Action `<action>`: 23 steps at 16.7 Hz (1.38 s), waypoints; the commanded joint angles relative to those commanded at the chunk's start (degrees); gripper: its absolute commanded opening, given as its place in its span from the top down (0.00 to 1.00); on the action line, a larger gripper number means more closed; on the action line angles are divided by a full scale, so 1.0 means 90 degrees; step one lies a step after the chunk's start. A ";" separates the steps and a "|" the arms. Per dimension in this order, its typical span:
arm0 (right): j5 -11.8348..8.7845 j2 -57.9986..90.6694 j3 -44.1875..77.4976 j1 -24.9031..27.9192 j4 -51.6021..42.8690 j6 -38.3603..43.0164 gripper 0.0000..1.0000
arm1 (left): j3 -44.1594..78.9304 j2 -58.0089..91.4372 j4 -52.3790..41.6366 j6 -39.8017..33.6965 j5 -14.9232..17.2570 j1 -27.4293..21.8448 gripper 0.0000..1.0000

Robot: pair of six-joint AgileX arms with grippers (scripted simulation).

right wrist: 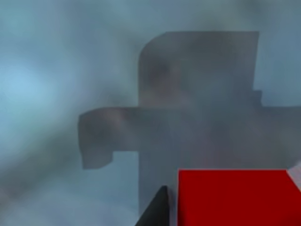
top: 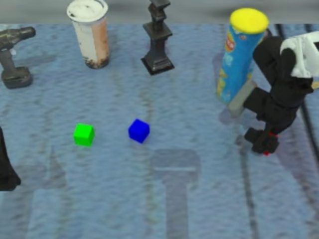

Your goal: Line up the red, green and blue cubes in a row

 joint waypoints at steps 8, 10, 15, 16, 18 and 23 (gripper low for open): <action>-0.0116 -0.0318 0.0073 0.0002 -0.0233 0.0123 1.00 | 0.0000 0.0000 0.0000 0.0000 0.0000 0.0000 0.00; -0.0117 -0.0417 0.0245 0.0001 -0.0472 0.0127 1.00 | 0.0000 0.0000 0.0000 0.0000 0.0000 0.0000 0.00; -0.0122 -0.0874 0.0846 0.0050 -0.1611 0.0106 1.00 | 0.0000 0.0000 0.0000 0.0000 0.0000 0.0000 0.00; -0.0122 -0.0941 0.0910 0.0055 -0.1713 0.0107 1.00 | 0.0000 0.0000 0.0000 0.0000 0.0000 0.0000 0.00; -0.0122 -0.0968 0.0932 0.0056 -0.1747 0.0108 1.00 | 0.0000 0.0000 0.0000 0.0000 0.0000 0.0000 0.00; -0.0123 -0.0795 0.1156 0.0266 -0.1851 0.0127 1.00 | 0.0000 0.0000 0.0000 0.0000 0.0000 0.0000 0.00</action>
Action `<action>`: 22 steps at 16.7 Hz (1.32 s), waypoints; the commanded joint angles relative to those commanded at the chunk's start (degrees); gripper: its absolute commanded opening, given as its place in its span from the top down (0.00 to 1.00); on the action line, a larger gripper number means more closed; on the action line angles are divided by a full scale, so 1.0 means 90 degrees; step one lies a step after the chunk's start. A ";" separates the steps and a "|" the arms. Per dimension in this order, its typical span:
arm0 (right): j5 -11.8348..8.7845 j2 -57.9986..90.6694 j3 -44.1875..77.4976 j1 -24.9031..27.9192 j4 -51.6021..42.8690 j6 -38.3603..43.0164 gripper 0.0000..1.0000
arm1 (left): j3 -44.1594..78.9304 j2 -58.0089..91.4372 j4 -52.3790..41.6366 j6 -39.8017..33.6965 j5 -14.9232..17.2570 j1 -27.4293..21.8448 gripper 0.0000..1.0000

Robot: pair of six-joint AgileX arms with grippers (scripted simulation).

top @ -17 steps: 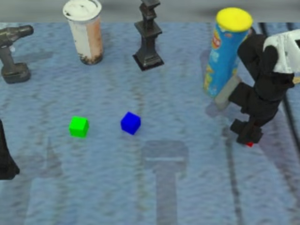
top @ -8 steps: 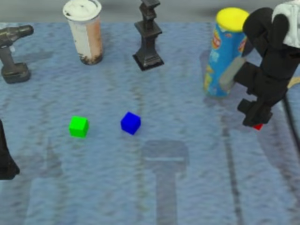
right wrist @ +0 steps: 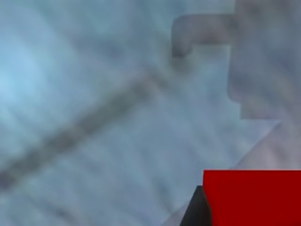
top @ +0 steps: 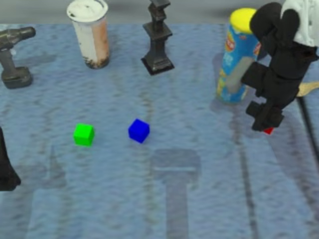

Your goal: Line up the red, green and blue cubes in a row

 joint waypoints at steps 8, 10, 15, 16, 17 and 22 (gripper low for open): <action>-0.0006 0.1357 0.2485 0.2643 -0.1180 0.0185 1.00 | 0.0000 0.0000 0.0000 0.0000 0.0000 0.0000 0.00; -0.0008 0.1668 0.3104 0.3362 -0.1467 0.0238 1.00 | 0.0000 0.0000 0.0000 0.0000 0.0000 0.0000 0.00; -0.0001 0.1993 0.3823 0.4118 -0.1783 0.0318 1.00 | 0.0000 0.0000 0.0000 0.0000 0.0000 0.0000 0.00; -0.0001 0.1993 0.3823 0.4118 -0.1783 0.0318 1.00 | 0.0000 0.0000 0.0000 0.0000 0.0000 0.0000 0.00; -0.0001 0.1993 0.3823 0.4118 -0.1783 0.0318 1.00 | 0.0000 0.0000 0.0000 0.0000 0.0000 0.0000 0.00; 0.0005 0.2008 0.3375 0.4081 -0.1280 0.0358 1.00 | 0.0000 0.0000 0.0000 0.0000 0.0000 0.0000 0.00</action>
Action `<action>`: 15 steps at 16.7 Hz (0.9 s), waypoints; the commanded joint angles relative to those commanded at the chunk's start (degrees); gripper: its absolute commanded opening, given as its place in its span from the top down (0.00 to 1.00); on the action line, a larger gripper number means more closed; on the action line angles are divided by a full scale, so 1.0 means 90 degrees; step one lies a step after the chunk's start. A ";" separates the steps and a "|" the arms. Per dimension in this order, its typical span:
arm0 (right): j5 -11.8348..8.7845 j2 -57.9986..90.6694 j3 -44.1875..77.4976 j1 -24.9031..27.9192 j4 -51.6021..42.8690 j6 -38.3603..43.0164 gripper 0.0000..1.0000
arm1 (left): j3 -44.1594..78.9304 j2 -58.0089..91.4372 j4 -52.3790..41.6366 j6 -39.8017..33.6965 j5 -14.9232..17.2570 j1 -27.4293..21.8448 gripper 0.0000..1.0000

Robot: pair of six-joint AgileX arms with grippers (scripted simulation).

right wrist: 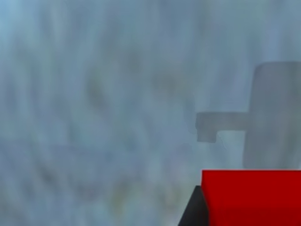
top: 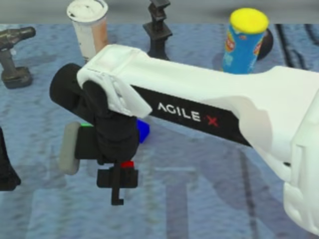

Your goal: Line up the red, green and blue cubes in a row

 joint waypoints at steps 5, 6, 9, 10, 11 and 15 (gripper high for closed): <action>-0.0003 0.0182 -0.0910 0.0048 0.1068 -0.0020 1.00 | 0.0000 0.0000 0.0000 0.0000 0.0000 0.0000 0.00; -0.0003 0.0197 -0.0947 0.0052 0.1106 -0.0022 1.00 | 0.0000 0.0000 0.0000 0.0000 0.0000 0.0000 0.00; -0.0003 0.0197 -0.0947 0.0052 0.1106 -0.0022 1.00 | 0.0000 0.0000 0.0000 0.0000 0.0000 0.0000 0.00; -0.0003 0.0197 -0.0947 0.0052 0.1106 -0.0022 0.92 | 0.0000 0.0000 0.0000 0.0000 0.0000 0.0000 0.00; -0.0003 0.0197 -0.0947 0.0052 0.1106 -0.0022 0.85 | 0.0000 0.0000 0.0000 0.0000 0.0000 0.0000 0.00; -0.0003 0.0197 -0.0947 0.0052 0.1106 -0.0022 0.55 | 0.0000 0.0000 0.0000 0.0000 0.0000 0.0000 0.00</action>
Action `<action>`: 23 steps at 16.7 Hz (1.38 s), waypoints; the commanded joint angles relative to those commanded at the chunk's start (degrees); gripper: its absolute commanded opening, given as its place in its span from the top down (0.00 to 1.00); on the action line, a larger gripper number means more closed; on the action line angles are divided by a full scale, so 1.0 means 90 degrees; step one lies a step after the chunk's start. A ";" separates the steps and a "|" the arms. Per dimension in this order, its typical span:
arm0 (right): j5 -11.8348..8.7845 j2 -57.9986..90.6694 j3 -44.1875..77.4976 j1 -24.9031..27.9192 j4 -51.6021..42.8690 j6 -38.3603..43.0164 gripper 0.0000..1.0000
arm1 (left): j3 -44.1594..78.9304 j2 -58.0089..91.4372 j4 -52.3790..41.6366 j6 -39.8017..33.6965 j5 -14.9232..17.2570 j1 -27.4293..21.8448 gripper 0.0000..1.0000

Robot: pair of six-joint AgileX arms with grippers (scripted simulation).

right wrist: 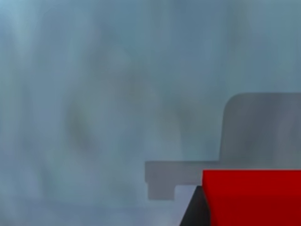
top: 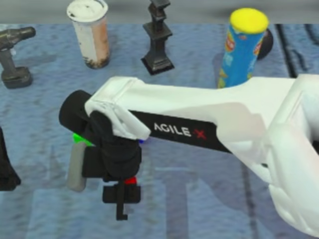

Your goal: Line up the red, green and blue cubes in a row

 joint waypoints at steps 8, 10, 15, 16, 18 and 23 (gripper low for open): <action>0.0000 0.0000 0.0000 0.0000 0.0000 0.0000 0.00 | 0.0000 0.0000 0.0000 0.0000 0.0000 0.0000 0.00; 0.0000 0.0000 0.0000 0.0000 0.0000 0.0000 0.00 | 0.0000 0.0000 0.0000 0.0000 0.0000 0.0000 0.00; 0.0000 0.0000 0.0000 0.0000 0.0000 0.0000 0.00 | 0.0000 0.0000 0.0000 0.0000 0.0000 0.0000 0.00; 0.0000 -0.0002 0.0001 -0.0016 -0.0001 0.0000 0.00 | 0.0000 0.0000 0.0000 0.0000 0.0000 0.0000 0.00; 0.0003 -0.0020 0.0108 -0.0011 -0.0112 -0.0002 0.00 | 0.0000 0.0000 0.0000 0.0000 0.0000 0.0000 0.00; -0.0002 -0.0212 0.0955 0.0011 -0.1211 -0.0021 0.00 | 0.0000 0.0000 0.0000 0.0000 0.0000 0.0000 0.00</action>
